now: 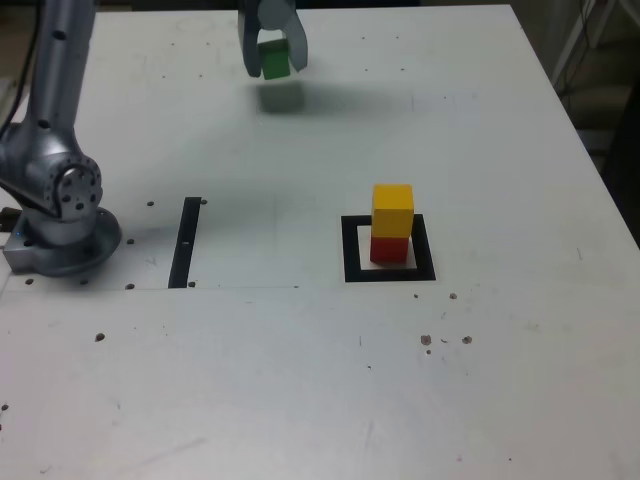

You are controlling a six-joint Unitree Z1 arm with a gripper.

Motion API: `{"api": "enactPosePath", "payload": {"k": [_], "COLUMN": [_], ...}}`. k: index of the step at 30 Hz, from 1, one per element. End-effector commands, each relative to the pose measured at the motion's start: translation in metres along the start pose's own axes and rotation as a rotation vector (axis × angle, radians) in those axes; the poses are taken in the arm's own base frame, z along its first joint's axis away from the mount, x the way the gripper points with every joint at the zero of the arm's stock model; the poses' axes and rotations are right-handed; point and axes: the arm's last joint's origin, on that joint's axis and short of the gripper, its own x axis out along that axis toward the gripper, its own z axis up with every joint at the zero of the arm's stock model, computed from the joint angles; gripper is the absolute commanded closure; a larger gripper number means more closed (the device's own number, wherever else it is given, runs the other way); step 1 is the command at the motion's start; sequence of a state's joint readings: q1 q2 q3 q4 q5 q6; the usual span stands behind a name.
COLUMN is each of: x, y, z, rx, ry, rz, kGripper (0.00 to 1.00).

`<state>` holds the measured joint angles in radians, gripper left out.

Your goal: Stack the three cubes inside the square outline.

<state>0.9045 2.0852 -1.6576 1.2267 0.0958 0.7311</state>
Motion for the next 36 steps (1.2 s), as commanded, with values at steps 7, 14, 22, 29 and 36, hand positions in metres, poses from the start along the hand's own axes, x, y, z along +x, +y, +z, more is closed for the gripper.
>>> {"api": "enactPosePath", "payload": {"k": [7,14,22,29,36], "x": [-0.019,-0.029,-0.045,-0.055,-0.065], "y": [-0.051,-0.094,-0.141,-0.174,-0.2], "z": [-0.005,-0.007,-0.008,-0.006,-0.003], "rx": [0.037,0.07,0.125,0.178,0.228], "ry": [-0.022,-0.026,-0.016,0.013,0.034], "rz": [0.04,0.052,0.078,0.097,0.11], "kGripper": [0.69,0.69,0.69,0.69,0.69]}}
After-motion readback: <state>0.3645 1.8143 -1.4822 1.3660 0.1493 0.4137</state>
